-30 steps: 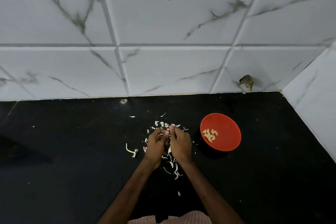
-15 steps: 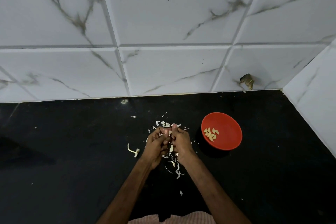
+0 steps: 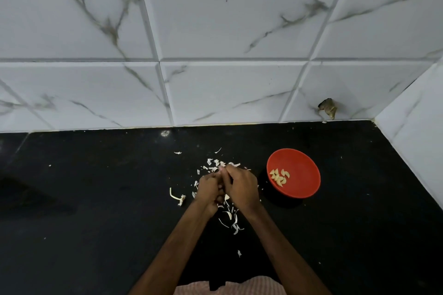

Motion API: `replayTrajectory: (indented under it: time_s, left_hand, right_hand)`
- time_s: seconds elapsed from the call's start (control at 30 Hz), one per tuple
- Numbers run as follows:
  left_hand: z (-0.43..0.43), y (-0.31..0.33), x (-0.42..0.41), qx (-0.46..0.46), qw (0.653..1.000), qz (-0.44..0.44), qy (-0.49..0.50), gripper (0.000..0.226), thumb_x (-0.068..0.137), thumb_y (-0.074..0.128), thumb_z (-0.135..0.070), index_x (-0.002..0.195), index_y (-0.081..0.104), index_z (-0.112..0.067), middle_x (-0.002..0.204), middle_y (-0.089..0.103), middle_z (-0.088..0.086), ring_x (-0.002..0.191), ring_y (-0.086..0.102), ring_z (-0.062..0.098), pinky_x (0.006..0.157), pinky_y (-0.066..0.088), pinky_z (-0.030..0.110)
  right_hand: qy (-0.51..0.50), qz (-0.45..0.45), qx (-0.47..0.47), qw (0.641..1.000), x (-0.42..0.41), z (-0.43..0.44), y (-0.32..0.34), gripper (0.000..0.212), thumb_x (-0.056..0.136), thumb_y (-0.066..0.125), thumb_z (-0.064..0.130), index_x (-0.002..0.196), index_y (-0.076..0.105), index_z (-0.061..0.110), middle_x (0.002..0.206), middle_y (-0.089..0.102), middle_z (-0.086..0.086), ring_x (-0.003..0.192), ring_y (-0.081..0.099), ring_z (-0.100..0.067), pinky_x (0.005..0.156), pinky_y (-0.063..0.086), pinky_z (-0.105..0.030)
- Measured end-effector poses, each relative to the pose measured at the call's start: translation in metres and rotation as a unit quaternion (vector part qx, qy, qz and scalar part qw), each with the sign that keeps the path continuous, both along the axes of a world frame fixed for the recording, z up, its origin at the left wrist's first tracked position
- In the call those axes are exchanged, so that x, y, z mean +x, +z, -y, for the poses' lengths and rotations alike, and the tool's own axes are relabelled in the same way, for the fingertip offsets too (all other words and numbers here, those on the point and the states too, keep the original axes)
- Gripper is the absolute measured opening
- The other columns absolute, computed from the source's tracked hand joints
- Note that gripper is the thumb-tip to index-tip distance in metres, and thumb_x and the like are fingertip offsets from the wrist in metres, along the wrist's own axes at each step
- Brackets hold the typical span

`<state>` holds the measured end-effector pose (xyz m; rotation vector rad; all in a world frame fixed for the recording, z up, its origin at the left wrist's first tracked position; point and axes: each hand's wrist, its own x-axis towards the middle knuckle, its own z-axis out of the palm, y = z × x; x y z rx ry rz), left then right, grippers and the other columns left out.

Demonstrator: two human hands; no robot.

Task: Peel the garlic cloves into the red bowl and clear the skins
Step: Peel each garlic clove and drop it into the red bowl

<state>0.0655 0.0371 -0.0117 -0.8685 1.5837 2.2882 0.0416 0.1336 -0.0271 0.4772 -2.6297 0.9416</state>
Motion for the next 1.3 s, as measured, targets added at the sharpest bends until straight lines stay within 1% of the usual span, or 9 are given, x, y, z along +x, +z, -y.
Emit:
replayTrajectory:
  time_s: [0.1,0.23,0.33,0.43,0.5,0.7,0.97,1.13,1.3]
  left_hand:
    - [0.002,0.002,0.001,0.040,0.998,-0.053,-0.001,0.034,0.107,0.042,-0.015,0.076,0.054,-0.010,0.049,0.034,-0.008,0.037,0.025,0.001,0.034,0.019,0.015]
    - [0.009,0.002,-0.001,0.066,0.992,-0.100,0.031,0.030,0.107,0.044,-0.019,0.083,0.056,-0.008,0.052,0.037,-0.005,0.038,0.026,0.000,0.034,0.020,0.014]
    - [0.015,0.002,0.000,0.058,0.990,-0.122,0.041,0.022,0.106,0.048,-0.024,0.091,0.059,-0.011,0.056,0.040,-0.006,0.041,0.028,0.002,0.036,0.024,0.014]
    - [0.016,0.005,0.002,0.034,0.988,-0.151,0.030,0.017,0.105,0.050,-0.027,0.103,0.062,-0.016,0.064,0.051,-0.007,0.048,0.035,0.003,0.039,0.025,0.014]
    - [0.015,0.007,0.002,0.010,0.986,-0.165,0.021,0.017,0.105,0.049,-0.028,0.107,0.062,-0.017,0.069,0.057,-0.007,0.052,0.040,0.003,0.041,0.027,0.015]
    - [0.009,0.012,0.005,-0.052,0.976,-0.212,0.011,0.017,0.104,0.051,-0.018,0.109,0.063,-0.007,0.074,0.064,-0.004,0.057,0.050,0.003,0.047,0.039,0.015]
    - [0.009,0.010,0.003,-0.084,0.969,-0.234,0.012,0.011,0.104,0.051,-0.010,0.107,0.060,-0.004,0.072,0.066,-0.004,0.060,0.055,0.001,0.052,0.042,0.012]
    - [0.013,0.009,0.003,-0.088,0.961,-0.261,0.000,0.010,0.102,0.053,-0.006,0.106,0.062,-0.006,0.078,0.070,0.006,0.069,0.063,0.008,0.063,0.049,0.020]
    - [0.016,0.009,0.003,-0.066,0.960,-0.272,-0.007,0.018,0.100,0.057,-0.011,0.097,0.053,0.006,0.077,0.070,0.005,0.060,0.058,0.002,0.050,0.041,0.011]
  right_hand:
    - [-0.010,0.168,-0.155,0.973,-0.004,0.004,0.007,0.041,0.103,0.057,0.029,0.064,0.057,0.016,0.058,0.059,0.006,0.054,0.054,-0.012,0.055,0.044,-0.037]
    - [0.017,0.291,-0.307,0.906,-0.006,0.006,0.020,0.045,0.104,0.055,0.030,0.061,0.053,0.018,0.053,0.050,0.007,0.052,0.045,-0.004,0.056,0.038,-0.025]
    - [0.002,0.280,-0.310,0.909,-0.006,-0.001,0.025,0.033,0.104,0.054,0.028,0.076,0.063,0.012,0.069,0.065,-0.002,0.063,0.057,-0.017,0.064,0.047,-0.033]
    - [0.005,0.247,-0.318,0.915,-0.013,-0.011,0.032,0.004,0.098,0.063,0.013,0.099,0.064,0.017,0.095,0.071,0.002,0.092,0.069,-0.013,0.084,0.056,-0.032]
    - [0.019,0.230,-0.329,0.915,-0.014,-0.014,0.036,0.017,0.094,0.066,0.008,0.107,0.061,0.017,0.102,0.069,0.003,0.097,0.067,-0.010,0.087,0.054,-0.027]
    - [0.073,0.217,-0.346,0.910,-0.011,-0.009,0.048,0.028,0.090,0.067,-0.003,0.107,0.055,0.015,0.087,0.064,-0.001,0.071,0.062,-0.010,0.068,0.053,-0.024]
    - [0.092,0.214,-0.293,0.927,-0.012,-0.008,0.053,0.025,0.092,0.065,-0.006,0.109,0.052,0.007,0.088,0.061,-0.004,0.071,0.059,-0.003,0.068,0.051,-0.021]
    - [0.102,0.219,-0.266,0.933,-0.015,-0.012,0.054,0.026,0.092,0.065,-0.005,0.110,0.053,0.009,0.092,0.061,-0.004,0.081,0.061,-0.006,0.071,0.053,-0.021]
    - [0.084,0.244,-0.320,0.911,-0.016,-0.005,0.050,0.027,0.093,0.061,-0.008,0.107,0.049,0.012,0.091,0.059,-0.001,0.082,0.061,-0.002,0.071,0.057,-0.023]
